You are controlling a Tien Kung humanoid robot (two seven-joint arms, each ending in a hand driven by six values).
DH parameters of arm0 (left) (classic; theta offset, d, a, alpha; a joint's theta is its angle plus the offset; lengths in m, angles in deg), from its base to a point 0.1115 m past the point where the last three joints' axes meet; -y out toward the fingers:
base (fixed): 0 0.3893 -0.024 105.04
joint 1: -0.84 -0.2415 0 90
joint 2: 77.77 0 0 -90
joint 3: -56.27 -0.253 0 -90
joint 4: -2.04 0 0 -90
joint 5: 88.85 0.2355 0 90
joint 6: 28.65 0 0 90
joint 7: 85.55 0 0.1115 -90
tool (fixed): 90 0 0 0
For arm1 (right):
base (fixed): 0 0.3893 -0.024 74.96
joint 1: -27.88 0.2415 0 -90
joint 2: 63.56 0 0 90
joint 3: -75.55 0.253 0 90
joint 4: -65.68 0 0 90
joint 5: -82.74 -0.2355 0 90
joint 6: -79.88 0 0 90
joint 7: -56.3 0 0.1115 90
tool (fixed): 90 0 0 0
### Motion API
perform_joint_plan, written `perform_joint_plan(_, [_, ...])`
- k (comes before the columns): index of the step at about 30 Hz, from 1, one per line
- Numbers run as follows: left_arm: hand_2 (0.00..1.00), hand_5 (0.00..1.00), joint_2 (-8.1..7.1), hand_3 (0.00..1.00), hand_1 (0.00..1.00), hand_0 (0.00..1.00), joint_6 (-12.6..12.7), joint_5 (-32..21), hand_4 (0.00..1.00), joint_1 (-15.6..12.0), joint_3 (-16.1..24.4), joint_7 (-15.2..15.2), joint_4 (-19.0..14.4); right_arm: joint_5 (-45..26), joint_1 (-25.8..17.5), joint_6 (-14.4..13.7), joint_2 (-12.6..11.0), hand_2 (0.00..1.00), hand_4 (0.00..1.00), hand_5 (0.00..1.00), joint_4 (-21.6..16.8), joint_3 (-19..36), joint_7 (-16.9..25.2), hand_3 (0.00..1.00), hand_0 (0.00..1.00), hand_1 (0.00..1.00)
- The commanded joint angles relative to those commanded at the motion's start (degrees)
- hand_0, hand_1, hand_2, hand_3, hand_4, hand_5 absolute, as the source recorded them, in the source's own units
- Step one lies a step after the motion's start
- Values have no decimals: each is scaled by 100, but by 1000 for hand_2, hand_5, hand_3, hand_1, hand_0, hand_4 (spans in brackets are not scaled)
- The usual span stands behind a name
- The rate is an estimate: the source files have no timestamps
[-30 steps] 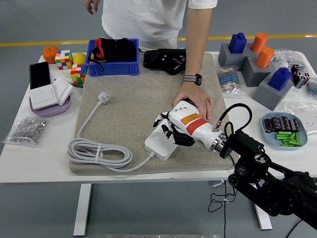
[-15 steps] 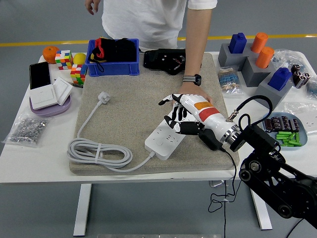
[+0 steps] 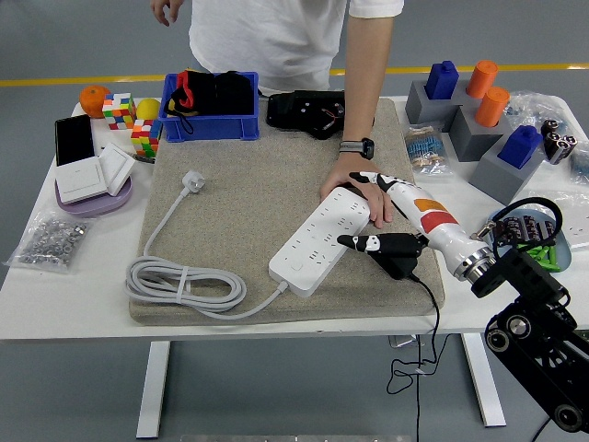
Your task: Press the white button,pick up the black plug,place it near the board,insert it into the board
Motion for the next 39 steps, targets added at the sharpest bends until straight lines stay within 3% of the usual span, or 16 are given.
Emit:
perform_joint_plan(3, [658, 195, -1, 686, 676, 685, 1, 24, 561, 10, 19, -2, 0, 108, -225, -55, -18, 905, 998, 639, 61, 175, 3, 935, 944, 915])
perform_joint_plan(5, [658, 195, -4, 686, 676, 685, -1, 7, 561, 19, -7, 5, 0, 167, -391, -225, -30, 905, 998, 639, 91, 268, 62, 935, 944, 915])
perform_joint_plan(6, [658, 194, -5, 685, 677, 685, 0, 14, 561, 24, -3, 7, 0, 166, -450, -319, -28, 881, 998, 565, 116, 296, 94, 930, 909, 893])
perform_joint_plan(10, [658, 194, -4, 685, 677, 685, -5, 27, 561, 36, -7, 7, 0, 159, -605, -649, 31, 881, 998, 565, 334, 369, 123, 930, 909, 893])
perform_joint_plan(23, [657, 195, 13, 685, 677, 685, -6, 19, 562, -1, -9, 6, 0, -187, -589, -1526, 299, 819, 998, 567, 1089, -90, 81, 913, 877, 844])
perform_joint_plan(31, [657, 194, 17, 685, 676, 685, 0, -16, 562, -8, -18, 9, 0, -225, -399, -1812, 361, 770, 998, 587, 1137, -467, -150, 885, 849, 806])
perform_joint_plan(39, [657, 195, 15, 685, 676, 685, 4, -31, 562, 12, -22, 14, 0, -166, -260, -1863, 408, 754, 998, 577, 1392, -620, -155, 847, 801, 774])
